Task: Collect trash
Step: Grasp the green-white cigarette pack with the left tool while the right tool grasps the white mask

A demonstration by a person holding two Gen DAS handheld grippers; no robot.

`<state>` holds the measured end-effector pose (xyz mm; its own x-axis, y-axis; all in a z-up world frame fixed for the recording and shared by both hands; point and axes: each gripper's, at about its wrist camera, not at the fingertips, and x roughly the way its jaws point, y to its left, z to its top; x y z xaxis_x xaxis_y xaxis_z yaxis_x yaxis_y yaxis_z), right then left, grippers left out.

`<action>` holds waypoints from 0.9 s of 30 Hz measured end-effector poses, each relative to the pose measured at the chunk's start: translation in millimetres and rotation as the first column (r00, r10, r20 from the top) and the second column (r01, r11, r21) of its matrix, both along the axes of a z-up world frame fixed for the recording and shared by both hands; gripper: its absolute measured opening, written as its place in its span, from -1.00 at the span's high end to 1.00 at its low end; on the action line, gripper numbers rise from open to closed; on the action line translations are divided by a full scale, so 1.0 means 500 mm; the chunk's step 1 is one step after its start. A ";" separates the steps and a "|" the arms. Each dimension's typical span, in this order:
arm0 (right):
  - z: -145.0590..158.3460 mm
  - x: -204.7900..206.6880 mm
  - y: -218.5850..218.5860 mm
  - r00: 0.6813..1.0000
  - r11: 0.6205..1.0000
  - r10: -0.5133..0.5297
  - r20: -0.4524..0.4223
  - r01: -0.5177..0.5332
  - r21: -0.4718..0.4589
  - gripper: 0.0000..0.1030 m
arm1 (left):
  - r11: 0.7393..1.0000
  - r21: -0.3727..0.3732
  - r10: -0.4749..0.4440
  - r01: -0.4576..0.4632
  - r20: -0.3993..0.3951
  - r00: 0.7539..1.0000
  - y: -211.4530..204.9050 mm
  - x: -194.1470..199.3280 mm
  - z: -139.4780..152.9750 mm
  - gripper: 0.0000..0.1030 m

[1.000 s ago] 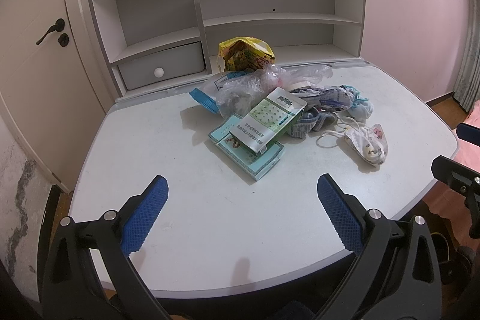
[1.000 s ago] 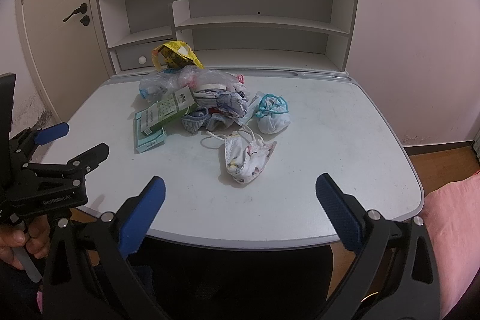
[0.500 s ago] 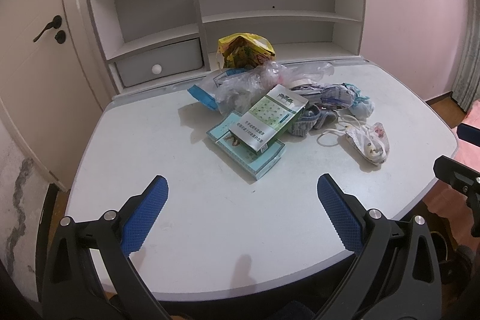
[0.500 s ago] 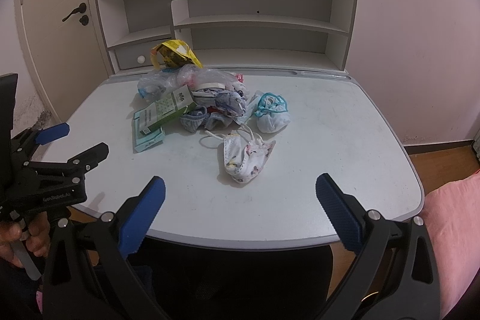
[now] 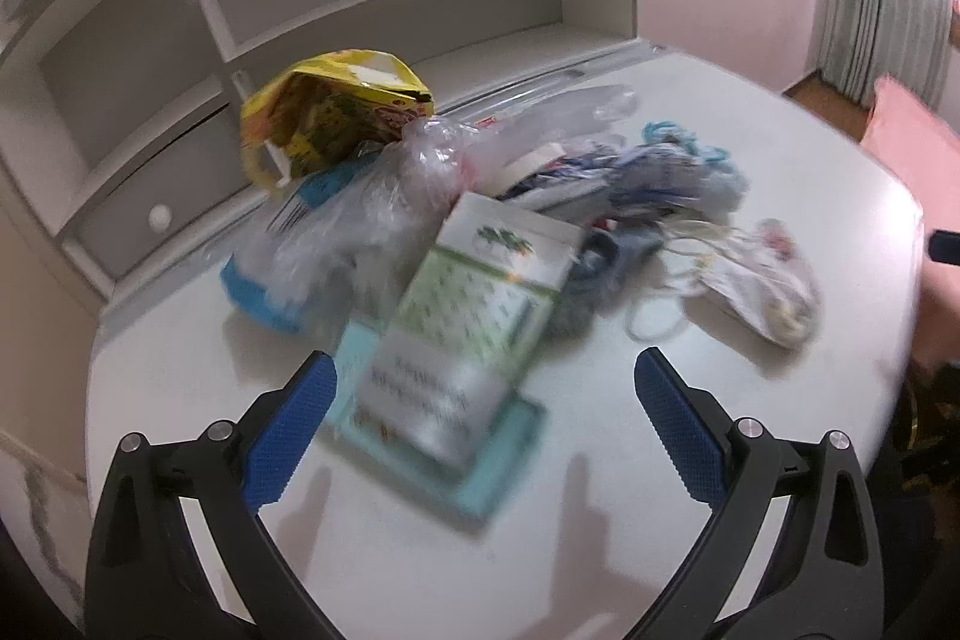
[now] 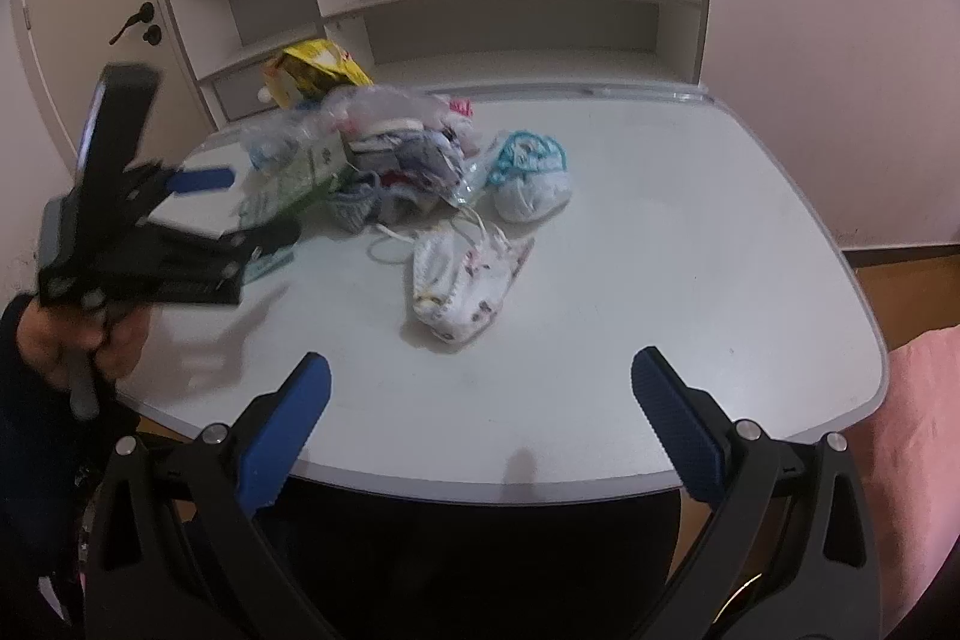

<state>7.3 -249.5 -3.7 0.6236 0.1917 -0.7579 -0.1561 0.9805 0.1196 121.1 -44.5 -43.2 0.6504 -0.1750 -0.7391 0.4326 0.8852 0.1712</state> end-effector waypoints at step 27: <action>-0.086 0.175 0.060 0.995 0.997 0.037 -0.097 -0.044 -0.066 0.38 | 0.994 -0.086 0.076 -0.073 0.041 0.996 0.053 -0.007 0.111 -0.14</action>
